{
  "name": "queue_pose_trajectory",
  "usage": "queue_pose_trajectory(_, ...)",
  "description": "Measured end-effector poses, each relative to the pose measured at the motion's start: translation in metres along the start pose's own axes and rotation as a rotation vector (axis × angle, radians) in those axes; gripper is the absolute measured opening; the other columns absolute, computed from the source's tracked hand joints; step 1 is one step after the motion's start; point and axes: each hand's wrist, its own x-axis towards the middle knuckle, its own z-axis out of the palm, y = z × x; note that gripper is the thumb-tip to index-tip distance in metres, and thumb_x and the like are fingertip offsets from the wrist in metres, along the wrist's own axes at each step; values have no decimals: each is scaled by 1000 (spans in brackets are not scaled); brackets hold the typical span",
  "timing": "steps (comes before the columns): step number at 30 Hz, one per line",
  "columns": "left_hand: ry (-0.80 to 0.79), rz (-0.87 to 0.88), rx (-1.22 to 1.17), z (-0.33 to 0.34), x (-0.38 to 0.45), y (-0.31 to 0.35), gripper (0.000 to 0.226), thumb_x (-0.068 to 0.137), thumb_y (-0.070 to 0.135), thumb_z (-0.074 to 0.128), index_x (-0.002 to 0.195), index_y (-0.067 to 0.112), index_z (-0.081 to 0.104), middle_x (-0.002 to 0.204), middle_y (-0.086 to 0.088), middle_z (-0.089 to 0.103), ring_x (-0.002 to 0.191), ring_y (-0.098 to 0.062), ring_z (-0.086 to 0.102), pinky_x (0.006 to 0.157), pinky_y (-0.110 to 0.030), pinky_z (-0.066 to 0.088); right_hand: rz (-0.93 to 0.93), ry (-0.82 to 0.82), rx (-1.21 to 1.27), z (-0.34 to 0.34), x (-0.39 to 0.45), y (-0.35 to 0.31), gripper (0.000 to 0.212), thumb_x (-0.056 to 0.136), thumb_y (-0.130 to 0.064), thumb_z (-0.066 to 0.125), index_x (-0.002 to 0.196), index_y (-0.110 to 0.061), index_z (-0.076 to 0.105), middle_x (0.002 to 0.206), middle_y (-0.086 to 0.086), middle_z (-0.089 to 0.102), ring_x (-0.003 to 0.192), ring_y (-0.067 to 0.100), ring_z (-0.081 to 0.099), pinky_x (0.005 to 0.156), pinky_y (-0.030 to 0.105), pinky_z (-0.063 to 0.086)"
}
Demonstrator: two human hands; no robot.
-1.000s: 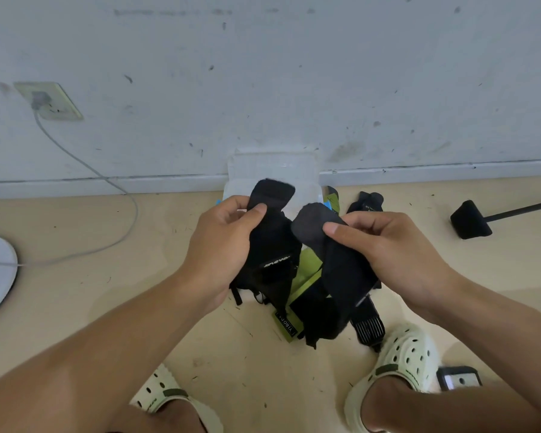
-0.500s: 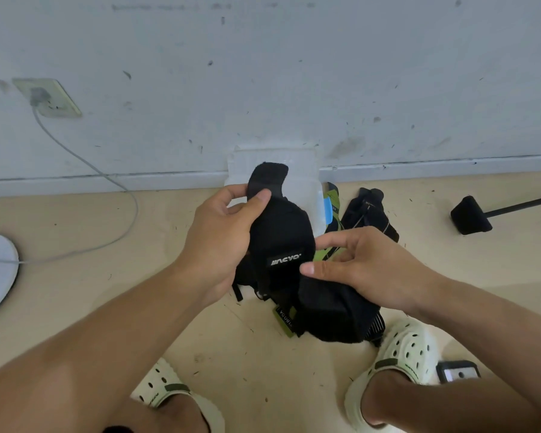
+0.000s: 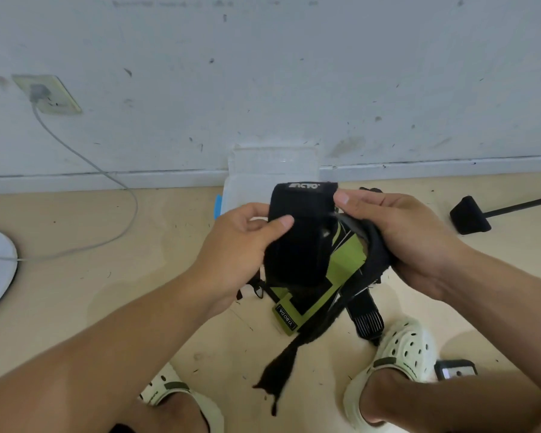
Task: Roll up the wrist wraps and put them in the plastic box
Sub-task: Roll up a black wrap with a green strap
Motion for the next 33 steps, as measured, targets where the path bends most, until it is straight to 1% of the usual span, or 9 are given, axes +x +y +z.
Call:
queue_pose_trajectory(4, 138, -33, -205, -5, 4, 6, 18, 101, 24, 67, 118, 18, 71, 99, -1, 81, 96, -20, 78, 83, -40, 65, 62, -46, -140, 0, 0, 6, 23, 92, -32, 72, 105, -17, 83, 102, 15, 80, 94, 30, 74, 90, 35, 60)
queue_pose_trajectory(9, 153, -71, -305, -5, 5, 11, 25, 102, 26, 66, 125, 16, 70, 109, -3, 79, 97, -19, 78, 73, -33, 65, 87, -72, -399, 7, -3, 17, 26, 84, -40, 79, 104, -24, 82, 93, 3, 82, 91, 20, 79, 97, 35, 58)
queue_pose_trajectory(12, 51, -68, -311, -3, 4, 11, 30, 104, 32, 61, 129, 18, 70, 116, -1, 77, 111, -21, 73, 82, -35, 63, 23, -20, -399, 7, -2, 20, 18, 88, -38, 77, 89, -21, 83, 86, 2, 81, 80, 19, 78, 90, 36, 59)
queue_pose_trajectory(16, -138, -68, -126, 2, -1, 6, 29, 103, 33, 62, 131, 28, 68, 121, 4, 76, 115, -21, 72, 96, -45, 60, 4, -36, -256, 7, -3, 12, 18, 92, -33, 72, 96, -18, 83, 93, 14, 80, 83, 31, 78, 79, 34, 62)
queue_pose_trajectory(19, -73, -53, -102, 3, 0, 0, 28, 105, 28, 61, 132, 30, 66, 120, 4, 76, 112, -22, 73, 94, -50, 62, -4, -34, -224, 6, -2, 11, 17, 92, -31, 73, 102, -20, 83, 97, 13, 81, 90, 27, 79, 86, 34, 60)
queue_pose_trajectory(21, 5, -78, -199, 1, 2, 0, 29, 106, 24, 59, 134, 28, 64, 122, 2, 76, 113, -24, 73, 94, -51, 62, -33, -25, -249, 5, -1, 11, 22, 90, -30, 75, 110, -24, 81, 100, 7, 81, 96, 20, 78, 97, 34, 56)
queue_pose_trajectory(24, 83, -129, -347, -1, 7, 1, 29, 108, 17, 53, 135, 21, 63, 123, -3, 76, 114, -26, 72, 94, -49, 62, -89, -36, -263, 4, -2, 12, 26, 90, -25, 75, 115, -28, 78, 97, 13, 80, 97, 20, 78, 103, 31, 53)
queue_pose_trajectory(29, 99, -118, -382, 1, 7, 2, 29, 109, 13, 51, 135, 21, 61, 120, -5, 76, 108, -28, 75, 88, -52, 63, -169, -77, -293, 6, -2, 16, 24, 92, -17, 73, 114, -27, 75, 73, -4, 74, 79, 9, 72, 86, 14, 52)
queue_pose_trajectory(33, 75, -89, -405, 2, 5, 5, 29, 109, 11, 50, 135, 18, 61, 119, -7, 77, 107, -30, 76, 88, -54, 63, -162, -70, -322, 8, -1, 22, 23, 92, -18, 75, 114, -25, 69, 67, -9, 72, 73, 2, 68, 80, 14, 48)
